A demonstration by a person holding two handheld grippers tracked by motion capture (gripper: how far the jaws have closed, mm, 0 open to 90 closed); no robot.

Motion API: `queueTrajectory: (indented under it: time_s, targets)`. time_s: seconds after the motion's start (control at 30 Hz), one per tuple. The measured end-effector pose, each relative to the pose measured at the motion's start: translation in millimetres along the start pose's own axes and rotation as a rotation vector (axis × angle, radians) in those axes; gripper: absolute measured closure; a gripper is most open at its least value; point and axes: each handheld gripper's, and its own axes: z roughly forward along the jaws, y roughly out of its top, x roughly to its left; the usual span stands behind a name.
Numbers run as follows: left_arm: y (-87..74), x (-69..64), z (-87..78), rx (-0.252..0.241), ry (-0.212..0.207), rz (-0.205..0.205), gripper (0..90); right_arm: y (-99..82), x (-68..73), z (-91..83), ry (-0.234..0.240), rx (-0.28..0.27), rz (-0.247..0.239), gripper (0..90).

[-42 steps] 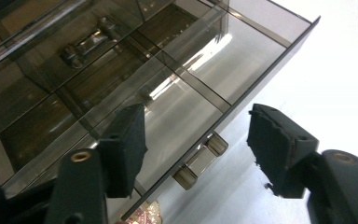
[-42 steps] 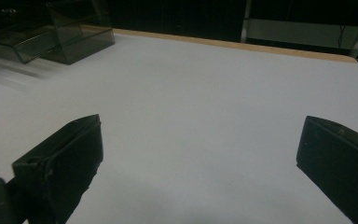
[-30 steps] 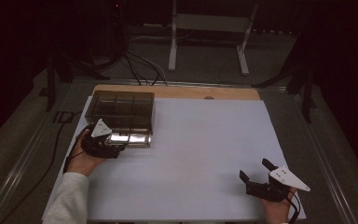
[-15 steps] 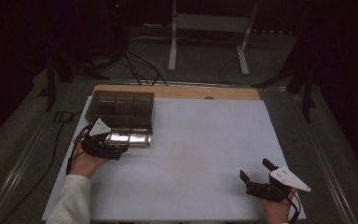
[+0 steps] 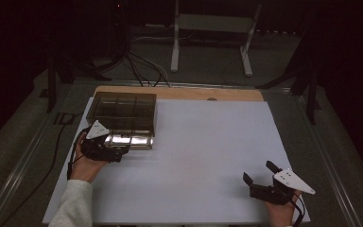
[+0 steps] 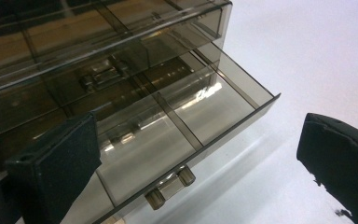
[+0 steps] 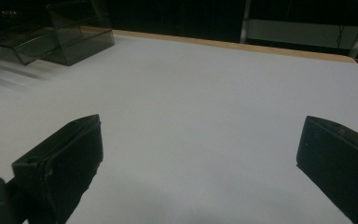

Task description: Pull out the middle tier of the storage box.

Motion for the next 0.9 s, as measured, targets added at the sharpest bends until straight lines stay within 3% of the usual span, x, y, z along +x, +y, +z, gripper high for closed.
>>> queueTrajectory:
  time_s: [0.53, 0.9]
  targets:
    - [-7.7, -5.6, -3.0, 0.005, 0.102, -0.017, 0.6, -0.4, -0.4, 0.6, 0.0, 0.002, 0.003, 0.7]
    - [-26.9, -1.4, -14.8, -0.03, 0.16, -0.077, 0.6, -0.6, -0.7, 1.0, -0.002, 0.003, 0.005, 0.7]
